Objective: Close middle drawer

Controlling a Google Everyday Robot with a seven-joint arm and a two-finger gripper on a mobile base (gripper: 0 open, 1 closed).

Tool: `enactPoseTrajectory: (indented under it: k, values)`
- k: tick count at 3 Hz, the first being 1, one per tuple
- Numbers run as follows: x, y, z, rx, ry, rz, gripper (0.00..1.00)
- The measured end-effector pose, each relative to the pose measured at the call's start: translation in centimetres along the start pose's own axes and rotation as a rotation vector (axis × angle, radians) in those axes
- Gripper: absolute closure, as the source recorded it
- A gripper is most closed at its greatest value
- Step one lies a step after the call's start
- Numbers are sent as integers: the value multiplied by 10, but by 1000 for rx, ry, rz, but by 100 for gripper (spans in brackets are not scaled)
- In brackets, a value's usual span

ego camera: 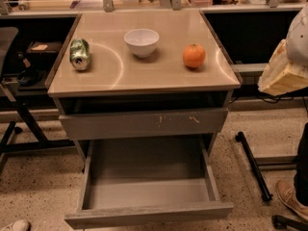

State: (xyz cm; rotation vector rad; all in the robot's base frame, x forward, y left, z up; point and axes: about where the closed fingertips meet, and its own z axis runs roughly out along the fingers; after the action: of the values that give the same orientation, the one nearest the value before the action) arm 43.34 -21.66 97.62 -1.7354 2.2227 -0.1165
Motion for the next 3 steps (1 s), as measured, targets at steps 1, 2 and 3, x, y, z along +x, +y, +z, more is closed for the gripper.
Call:
enactPoseTrajectory:
  k: [1,2,3]
  values:
    - [2,32,4,13,-12,-40,100]
    - [18,76,54,-52,-17,-50,100]
    - [39,122,126,-166,-13,-62,100]
